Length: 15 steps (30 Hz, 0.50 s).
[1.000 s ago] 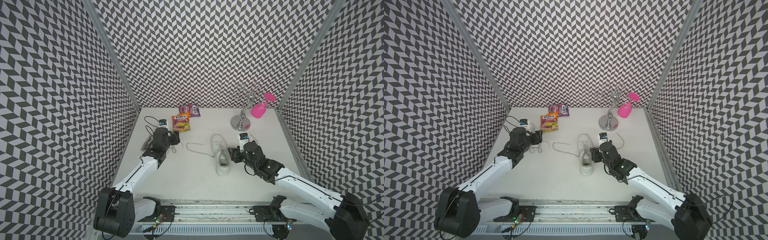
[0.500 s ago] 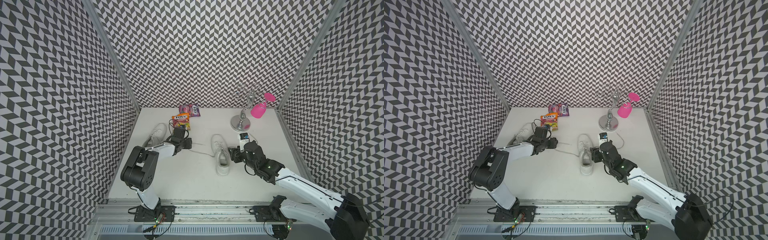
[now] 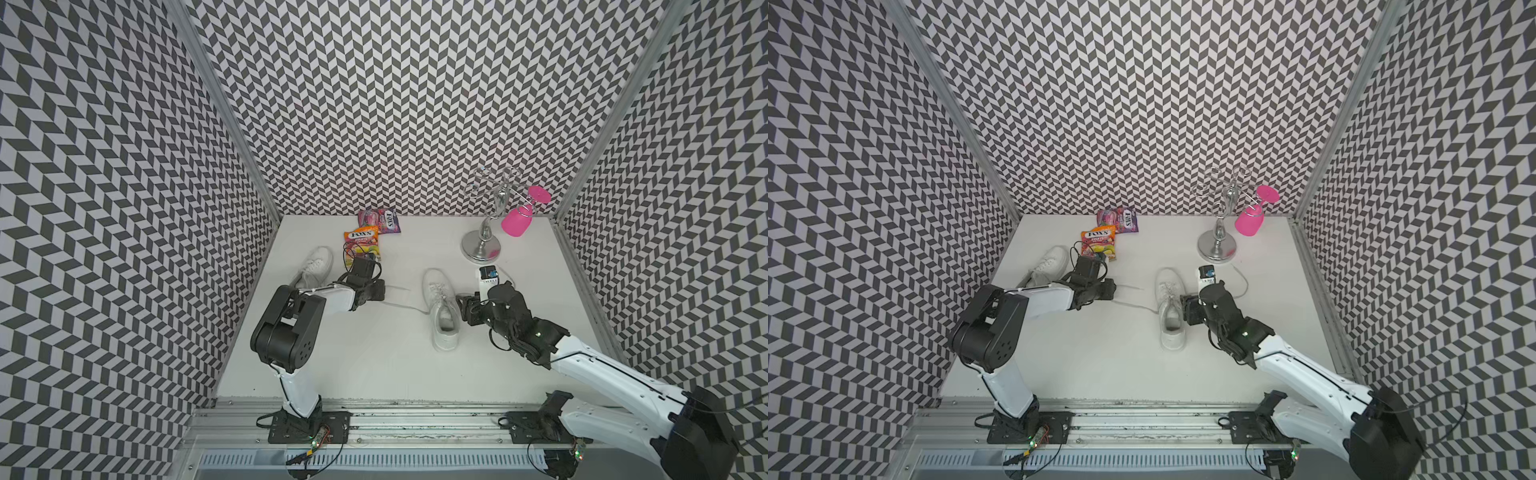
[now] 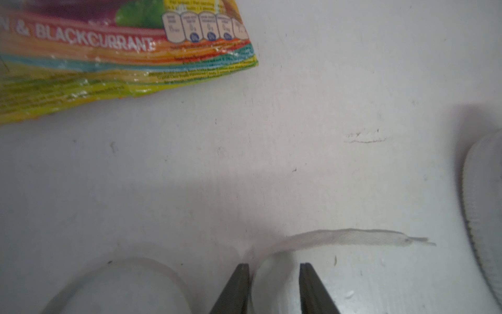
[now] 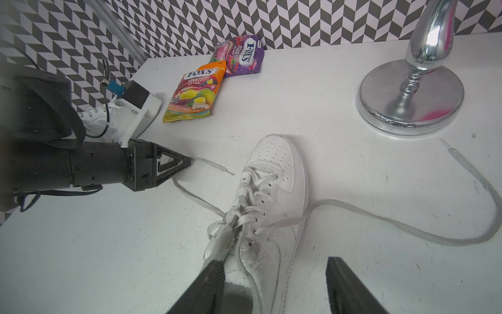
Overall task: Tie the shoes
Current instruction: Cross the shoelace with the shoelace.
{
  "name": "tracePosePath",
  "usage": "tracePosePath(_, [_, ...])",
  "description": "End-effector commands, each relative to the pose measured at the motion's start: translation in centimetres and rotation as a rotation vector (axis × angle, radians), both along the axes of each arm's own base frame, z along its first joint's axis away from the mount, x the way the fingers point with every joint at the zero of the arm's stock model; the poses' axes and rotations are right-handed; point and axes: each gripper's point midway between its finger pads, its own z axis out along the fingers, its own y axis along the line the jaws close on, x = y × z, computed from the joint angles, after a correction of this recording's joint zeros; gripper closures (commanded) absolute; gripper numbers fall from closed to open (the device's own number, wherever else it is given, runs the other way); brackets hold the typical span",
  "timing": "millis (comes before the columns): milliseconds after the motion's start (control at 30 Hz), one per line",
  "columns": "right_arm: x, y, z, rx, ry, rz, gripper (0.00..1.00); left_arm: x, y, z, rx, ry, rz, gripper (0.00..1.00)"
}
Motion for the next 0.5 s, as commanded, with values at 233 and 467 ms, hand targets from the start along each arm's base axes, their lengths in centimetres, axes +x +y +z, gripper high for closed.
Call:
tracePosePath(233, [-0.7,1.6,5.4,0.151,-0.148,0.113,0.33,-0.6,-3.2,11.3,-0.088,-0.285,-0.134,0.99])
tracePosePath(467, [-4.7,5.8,11.9,0.395,-0.357,0.458,0.29,-5.7,-7.2,22.9,-0.330,-0.542,-0.392,0.99])
